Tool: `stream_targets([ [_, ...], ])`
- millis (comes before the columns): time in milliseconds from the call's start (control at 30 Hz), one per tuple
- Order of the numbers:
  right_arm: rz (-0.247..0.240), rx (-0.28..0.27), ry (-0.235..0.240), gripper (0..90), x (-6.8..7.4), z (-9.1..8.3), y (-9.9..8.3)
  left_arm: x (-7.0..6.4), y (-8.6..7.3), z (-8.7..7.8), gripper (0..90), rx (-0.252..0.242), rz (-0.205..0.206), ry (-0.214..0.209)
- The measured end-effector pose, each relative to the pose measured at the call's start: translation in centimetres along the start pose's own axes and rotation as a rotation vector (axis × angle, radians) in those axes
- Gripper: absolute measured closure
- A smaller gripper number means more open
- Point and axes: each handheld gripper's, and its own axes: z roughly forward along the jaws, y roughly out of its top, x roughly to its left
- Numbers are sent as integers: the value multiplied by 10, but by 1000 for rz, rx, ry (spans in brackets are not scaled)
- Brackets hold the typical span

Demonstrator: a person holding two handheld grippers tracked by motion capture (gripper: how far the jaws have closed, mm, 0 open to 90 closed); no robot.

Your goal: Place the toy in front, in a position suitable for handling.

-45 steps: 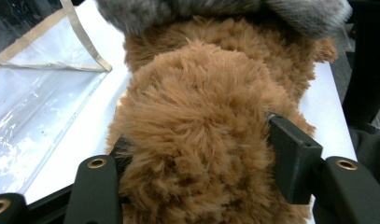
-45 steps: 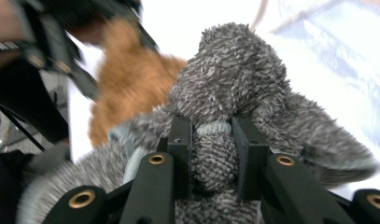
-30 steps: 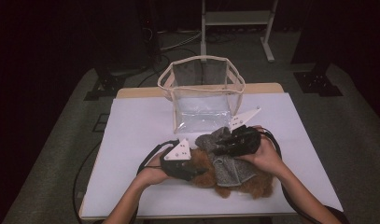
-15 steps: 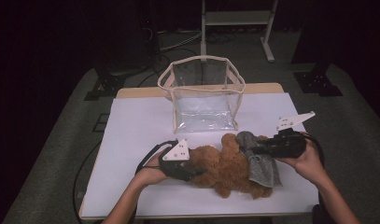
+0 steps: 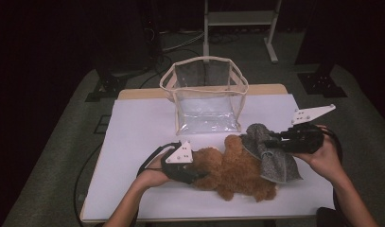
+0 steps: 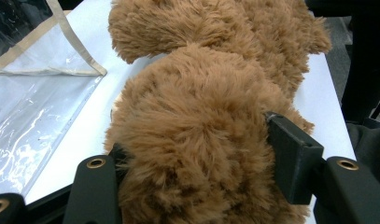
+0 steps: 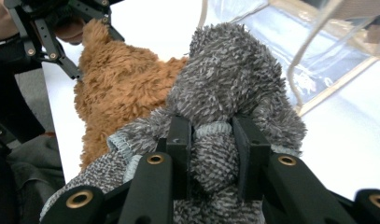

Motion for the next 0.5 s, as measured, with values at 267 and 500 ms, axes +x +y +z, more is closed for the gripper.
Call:
stream_targets([
  [267, -56, 64, 63, 702, 13, 37, 9, -1, 0, 0, 388, 3, 7, 0],
  [500, -16, 15, 5, 703, 3, -6, 3, 0, 0, 0, 387, -2, 4, -5],
])
